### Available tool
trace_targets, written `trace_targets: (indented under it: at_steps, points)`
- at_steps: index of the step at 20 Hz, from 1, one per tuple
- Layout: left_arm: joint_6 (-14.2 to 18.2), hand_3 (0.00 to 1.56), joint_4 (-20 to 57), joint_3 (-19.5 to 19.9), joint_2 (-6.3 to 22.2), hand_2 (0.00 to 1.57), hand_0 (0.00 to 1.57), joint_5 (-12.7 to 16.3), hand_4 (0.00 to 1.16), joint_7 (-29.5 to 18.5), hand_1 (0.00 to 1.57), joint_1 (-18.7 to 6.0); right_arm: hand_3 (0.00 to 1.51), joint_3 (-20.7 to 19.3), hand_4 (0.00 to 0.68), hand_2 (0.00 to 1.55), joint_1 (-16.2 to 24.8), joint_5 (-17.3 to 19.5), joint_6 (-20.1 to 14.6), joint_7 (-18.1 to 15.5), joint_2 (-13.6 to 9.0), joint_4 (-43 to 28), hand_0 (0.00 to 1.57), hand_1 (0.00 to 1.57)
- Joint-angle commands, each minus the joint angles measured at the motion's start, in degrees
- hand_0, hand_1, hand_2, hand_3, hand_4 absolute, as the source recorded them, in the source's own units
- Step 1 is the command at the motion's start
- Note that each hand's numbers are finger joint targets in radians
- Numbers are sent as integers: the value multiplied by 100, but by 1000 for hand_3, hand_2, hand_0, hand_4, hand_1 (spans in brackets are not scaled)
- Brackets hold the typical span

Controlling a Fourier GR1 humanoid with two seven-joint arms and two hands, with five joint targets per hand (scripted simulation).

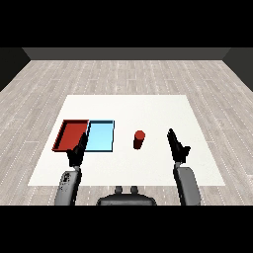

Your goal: Pick the red can and put it in the red box

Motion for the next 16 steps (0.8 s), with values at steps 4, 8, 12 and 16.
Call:
trace_targets:
  at_steps: [4,8,12,16]
  points:
    - [-77,0,120,89,19,0,0,-83,0,34,0,-325,0,-458,0,0,-380,-136,341,-103,-205,666,0,0]
    - [-97,0,-394,341,-158,0,0,291,0,-1389,0,-761,0,-552,0,0,-611,-405,466,-1132,-133,119,0,0]
    - [-248,0,-603,170,-269,0,0,296,0,-1947,0,-238,0,-729,0,0,-542,-530,771,-1842,-186,695,0,0]
    - [-325,0,-11,380,-167,0,0,228,0,-2662,0,-174,0,-875,0,0,-495,-595,995,-2180,-304,897,0,0]
